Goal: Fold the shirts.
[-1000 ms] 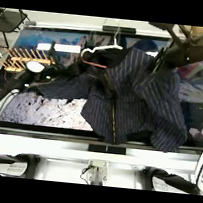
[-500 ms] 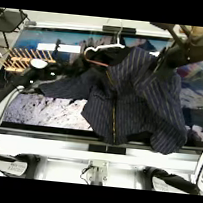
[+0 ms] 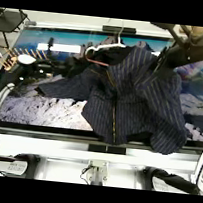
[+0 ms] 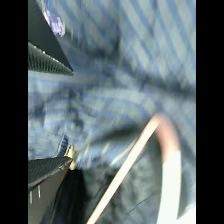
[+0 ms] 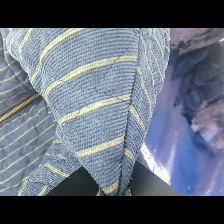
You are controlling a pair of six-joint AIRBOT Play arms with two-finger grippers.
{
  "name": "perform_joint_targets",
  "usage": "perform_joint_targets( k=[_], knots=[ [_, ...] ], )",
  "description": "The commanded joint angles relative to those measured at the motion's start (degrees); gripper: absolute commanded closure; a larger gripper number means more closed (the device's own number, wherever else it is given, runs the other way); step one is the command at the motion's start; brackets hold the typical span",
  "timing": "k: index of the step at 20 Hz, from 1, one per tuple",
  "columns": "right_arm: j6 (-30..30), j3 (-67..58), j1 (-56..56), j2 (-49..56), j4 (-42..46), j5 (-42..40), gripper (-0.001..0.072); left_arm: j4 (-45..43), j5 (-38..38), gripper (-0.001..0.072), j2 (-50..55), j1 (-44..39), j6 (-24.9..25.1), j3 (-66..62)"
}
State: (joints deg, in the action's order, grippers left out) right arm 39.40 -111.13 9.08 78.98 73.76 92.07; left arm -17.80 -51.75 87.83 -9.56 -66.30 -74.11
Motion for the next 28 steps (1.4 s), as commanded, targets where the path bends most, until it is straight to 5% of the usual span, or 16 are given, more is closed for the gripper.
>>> perform_joint_targets(
  k=[1, 5, 6, 8, 10, 17, 28],
  knots=[
    [0.5, 0.0, 0.0, 0.0, 1.2, 0.0, 0.0625, 1.8, 11.3, 0.009, 0.1, -7.8, -0.3, 0.0],
    [1.1, 0.0, 0.0, 0.0, 0.7, 0.0, 0.0624, 1.8, 21.8, 0.0108, 2.4, -10.8, -0.5, 0.0],
    [1.1, 0.0, 0.0, 0.0, 0.5, 0.0, 0.0625, 1.8, 23.4, 0.0215, 3.2, -10.8, -1.5, 0.0],
    [1.1, 0.0, 0.0, 0.0, 0.5, 0.0, 0.0625, 1.8, 25.8, 0.0649, 3.8, -10.2, -0.7, 0.0],
    [2.3, 0.0, 0.0, 0.0, 1.0, -0.7, 0.0624, 1.6, 25.2, 0.0646, 3.1, -8.4, 2.9, -0.1],
    [4.3, -0.1, 0.0, -3.0, 0.3, -0.9, 0.0626, -0.4, 18.1, 0.0646, 2.1, 3.1, 2.6, -0.2],
    [6.1, 4.1, 0.0, -3.3, 3.4, 0.0, 0.0626, -0.1, 12.2, 0.0646, 1.4, 4.2, 2.6, -12.7]
  ],
)
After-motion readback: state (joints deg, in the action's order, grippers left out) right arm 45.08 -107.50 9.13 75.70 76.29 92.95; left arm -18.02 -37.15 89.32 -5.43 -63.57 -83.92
